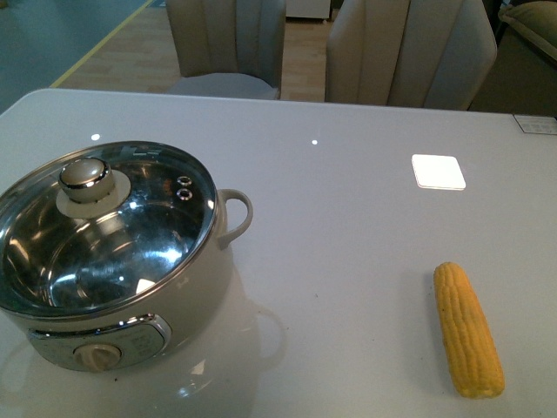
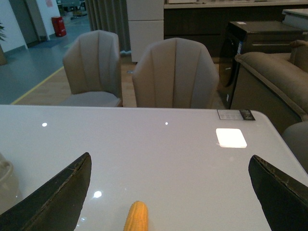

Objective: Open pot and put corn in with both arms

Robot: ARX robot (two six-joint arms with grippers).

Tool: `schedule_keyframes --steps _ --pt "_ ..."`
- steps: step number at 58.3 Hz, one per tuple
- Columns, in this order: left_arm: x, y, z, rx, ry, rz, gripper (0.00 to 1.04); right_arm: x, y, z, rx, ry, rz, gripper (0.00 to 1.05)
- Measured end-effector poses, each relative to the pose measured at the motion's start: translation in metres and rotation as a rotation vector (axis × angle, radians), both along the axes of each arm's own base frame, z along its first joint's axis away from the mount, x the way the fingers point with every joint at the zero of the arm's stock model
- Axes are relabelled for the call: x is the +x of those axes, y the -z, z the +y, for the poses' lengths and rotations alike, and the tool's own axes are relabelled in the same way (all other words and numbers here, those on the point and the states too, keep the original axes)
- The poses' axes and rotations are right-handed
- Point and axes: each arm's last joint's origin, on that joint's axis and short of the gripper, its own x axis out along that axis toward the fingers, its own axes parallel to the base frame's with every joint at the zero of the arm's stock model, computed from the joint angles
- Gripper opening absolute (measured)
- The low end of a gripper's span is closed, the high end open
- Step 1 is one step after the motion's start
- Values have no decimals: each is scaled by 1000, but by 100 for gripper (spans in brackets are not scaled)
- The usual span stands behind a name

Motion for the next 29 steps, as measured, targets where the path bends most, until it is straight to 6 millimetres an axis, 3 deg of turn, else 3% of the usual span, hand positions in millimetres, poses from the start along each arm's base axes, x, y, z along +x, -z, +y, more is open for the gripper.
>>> schedule_keyframes --steps 2,7,9,19,29 --pt "0 1 0 -8 8 19 98 0 0 0 0 0 0 96" --pt "2 2 0 -81 48 446 98 0 0 0 0 -2 -1 96" --pt "5 5 0 -88 43 502 98 0 0 0 0 0 0 96" --pt "27 -2 -1 -64 44 479 98 0 0 0 0 0 0 96" --pt "77 -12 -6 -16 65 406 98 0 0 0 0 0 0 96"
